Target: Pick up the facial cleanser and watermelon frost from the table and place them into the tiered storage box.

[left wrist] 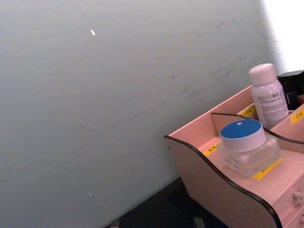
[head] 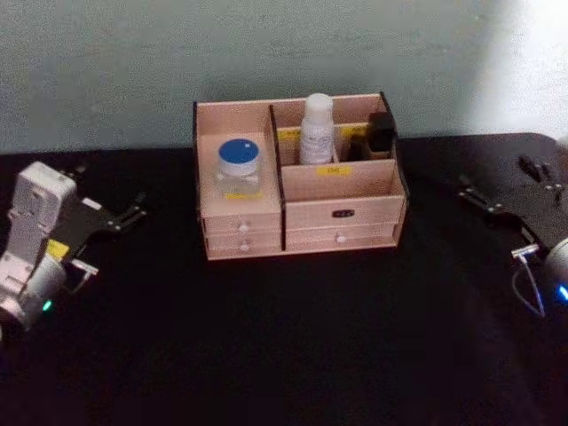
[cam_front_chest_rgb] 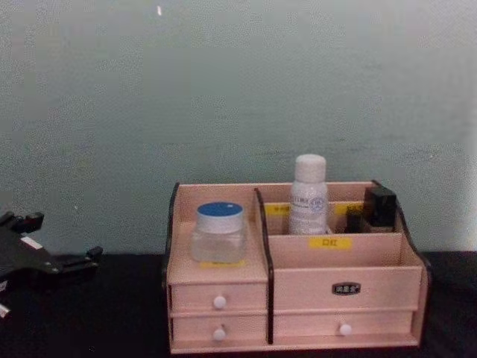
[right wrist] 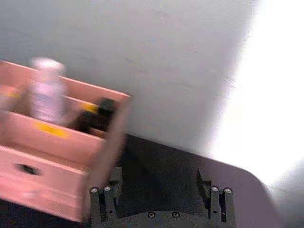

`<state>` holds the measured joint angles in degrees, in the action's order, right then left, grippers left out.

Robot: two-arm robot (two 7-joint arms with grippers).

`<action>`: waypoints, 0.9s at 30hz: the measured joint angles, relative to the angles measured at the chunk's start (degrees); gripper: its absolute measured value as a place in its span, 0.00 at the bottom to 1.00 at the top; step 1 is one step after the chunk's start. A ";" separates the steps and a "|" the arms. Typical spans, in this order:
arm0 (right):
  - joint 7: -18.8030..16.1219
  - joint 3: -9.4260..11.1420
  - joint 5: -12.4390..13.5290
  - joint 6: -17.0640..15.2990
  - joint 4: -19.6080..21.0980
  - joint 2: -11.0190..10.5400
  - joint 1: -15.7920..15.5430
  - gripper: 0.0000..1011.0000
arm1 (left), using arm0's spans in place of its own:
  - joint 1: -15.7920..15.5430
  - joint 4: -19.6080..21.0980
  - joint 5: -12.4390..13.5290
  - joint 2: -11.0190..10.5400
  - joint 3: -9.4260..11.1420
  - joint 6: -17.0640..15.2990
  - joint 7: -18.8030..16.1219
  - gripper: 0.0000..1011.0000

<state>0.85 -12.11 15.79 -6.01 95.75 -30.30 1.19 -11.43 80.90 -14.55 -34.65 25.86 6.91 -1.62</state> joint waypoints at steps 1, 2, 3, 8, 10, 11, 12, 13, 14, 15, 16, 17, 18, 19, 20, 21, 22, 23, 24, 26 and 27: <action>1.50 -0.06 -1.08 0.16 -0.70 0.78 0.01 0.99 | 0.00 0.00 0.00 0.00 0.00 0.00 0.00 0.99; 2.93 -0.15 -2.15 0.32 -1.38 1.42 0.08 0.99 | 0.00 0.00 0.00 0.00 0.00 0.00 0.00 0.99; 5.21 -0.36 -3.87 0.49 -3.06 2.82 0.51 0.99 | 0.00 0.00 0.00 0.00 0.00 0.00 0.00 0.99; 7.98 -0.88 -6.58 0.83 -7.46 5.31 2.12 0.99 | 0.00 0.00 0.00 0.01 0.00 0.00 0.00 0.99; 8.13 -0.93 -6.95 0.85 -8.57 5.93 2.60 0.99 | 0.00 0.00 0.00 0.00 0.00 0.00 0.00 0.99; 8.07 -0.93 -7.07 0.87 -9.53 6.38 3.01 0.99 | 0.00 0.00 0.00 0.00 0.00 0.00 0.00 0.99; 7.54 -0.89 -7.02 0.91 -10.33 6.67 3.46 0.99 | 0.00 0.00 0.00 0.00 0.00 0.00 0.00 0.99; 7.25 -0.86 -6.97 0.92 -10.79 6.81 3.67 0.99 | 0.00 0.00 0.00 0.01 0.00 0.00 0.00 0.99; 7.20 -0.86 -6.95 0.93 -10.78 6.82 3.66 0.99 | 0.00 0.00 0.00 0.00 0.00 0.00 0.00 0.99; 7.21 -0.86 -6.96 0.93 -10.75 6.81 3.65 0.99 | 0.00 0.00 0.00 0.00 0.00 0.00 0.00 0.99; 7.24 -0.86 -6.96 0.94 -10.66 6.78 3.61 0.99 | 0.00 0.00 0.00 0.00 0.00 0.00 0.00 0.99; 7.26 -0.86 -6.96 0.94 -10.61 6.77 3.59 0.99 | 0.00 0.00 0.00 0.00 0.00 0.00 0.00 0.99; 7.29 -0.86 -6.97 0.94 -10.56 6.76 3.57 0.99 | 0.00 0.00 0.00 0.00 0.00 0.00 0.00 0.99; 7.34 -0.86 -6.98 0.94 -10.49 6.73 3.52 0.99 | 0.00 0.00 0.00 0.00 0.00 0.00 0.00 0.99; 7.37 -0.87 -6.99 0.94 -10.44 6.71 3.50 0.99 | 0.00 0.01 0.00 0.00 0.00 0.00 0.00 0.99; 7.39 -0.87 -6.99 0.94 -10.40 6.70 3.48 0.99 | 0.00 0.00 0.00 0.00 0.00 0.00 0.00 0.99; 7.44 -0.88 -7.00 0.94 -10.32 6.68 3.45 0.99 | 0.00 0.00 0.00 0.00 0.00 0.00 0.00 0.99; 7.46 -0.89 -7.01 0.94 -10.29 6.66 3.43 0.99 | 0.00 0.00 0.00 0.00 0.00 0.00 0.00 0.99; 7.48 -0.89 -7.01 0.94 -10.27 6.65 3.42 0.99 | 0.00 0.00 0.00 0.00 0.00 0.00 0.00 0.99; 7.54 -0.89 -7.03 0.94 -10.19 6.63 3.37 0.99 | 0.00 0.01 0.00 0.00 0.00 0.00 0.00 0.99; 7.55 -0.89 -7.03 0.94 -10.16 6.62 3.35 0.99 | 0.00 0.00 0.00 0.00 0.00 0.00 0.00 0.99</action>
<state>8.40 -13.00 8.76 -5.07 85.59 -23.68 4.54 -11.43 80.90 -14.55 -34.64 25.86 6.91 -1.62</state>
